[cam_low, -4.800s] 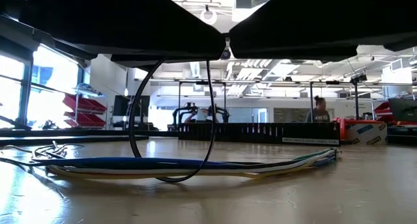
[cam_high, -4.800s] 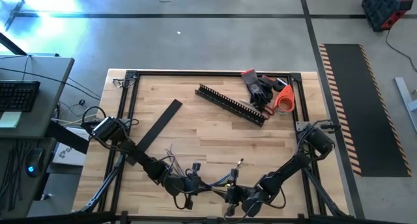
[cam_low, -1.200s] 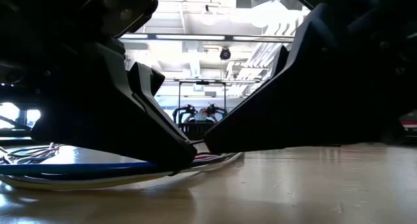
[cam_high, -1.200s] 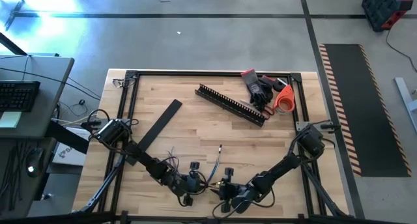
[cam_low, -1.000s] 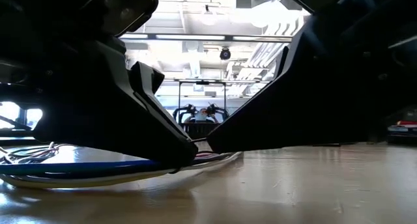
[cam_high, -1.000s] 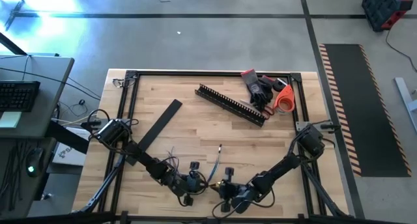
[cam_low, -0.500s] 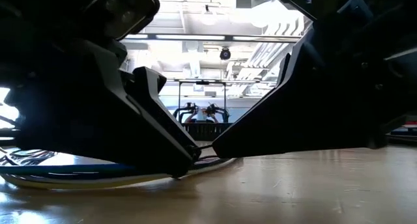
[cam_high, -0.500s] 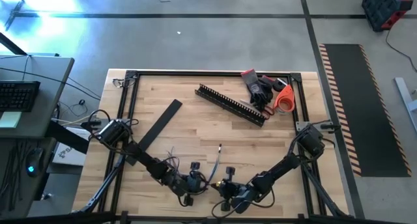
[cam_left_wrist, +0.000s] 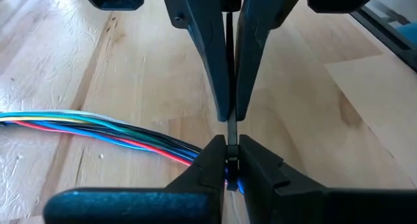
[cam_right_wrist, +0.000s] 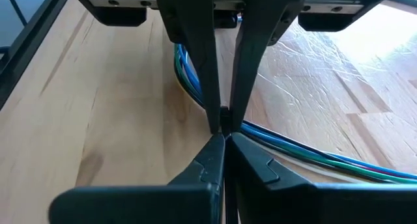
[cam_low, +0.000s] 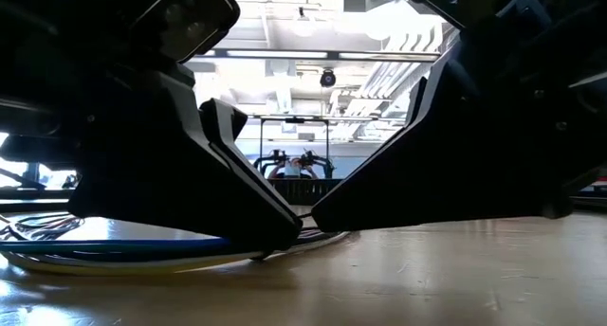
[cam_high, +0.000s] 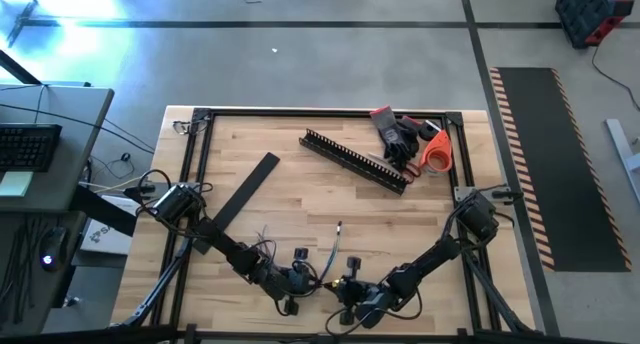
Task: Ziptie cables
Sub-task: Wrap the black zip tie on the cables
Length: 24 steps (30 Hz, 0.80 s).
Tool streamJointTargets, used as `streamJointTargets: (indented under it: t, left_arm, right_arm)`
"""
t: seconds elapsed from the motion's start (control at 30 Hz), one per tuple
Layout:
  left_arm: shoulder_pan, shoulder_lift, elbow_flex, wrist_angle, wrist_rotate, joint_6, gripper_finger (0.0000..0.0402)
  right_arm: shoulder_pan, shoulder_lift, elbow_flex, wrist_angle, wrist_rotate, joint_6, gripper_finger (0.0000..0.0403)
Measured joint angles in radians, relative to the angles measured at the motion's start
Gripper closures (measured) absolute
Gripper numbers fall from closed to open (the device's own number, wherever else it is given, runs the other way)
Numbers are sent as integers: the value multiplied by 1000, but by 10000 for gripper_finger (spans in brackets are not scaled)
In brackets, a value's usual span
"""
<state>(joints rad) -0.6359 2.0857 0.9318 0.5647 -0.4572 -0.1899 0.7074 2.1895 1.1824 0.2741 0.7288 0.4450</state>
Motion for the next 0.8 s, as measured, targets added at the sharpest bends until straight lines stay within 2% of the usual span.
streamJointTargets:
  t: [0.23,0.43,0.67,0.8]
  left_arm:
    - [-12,-1,2,-20,-10,1,390]
    - [-26,-3,1,-45,-24,-3,391]
    - [-27,-5,-27,-34,-31,-37,392]
    - [-24,-6,-31,-16,-25,-21,392]
  right_arm:
    - [33,0,2,-51,2,108,403]
    - [112,-3,2,-185,49,320,401]
    - [200,-9,2,-384,162,581,401]
    - [204,-37,0,-436,149,582,402]
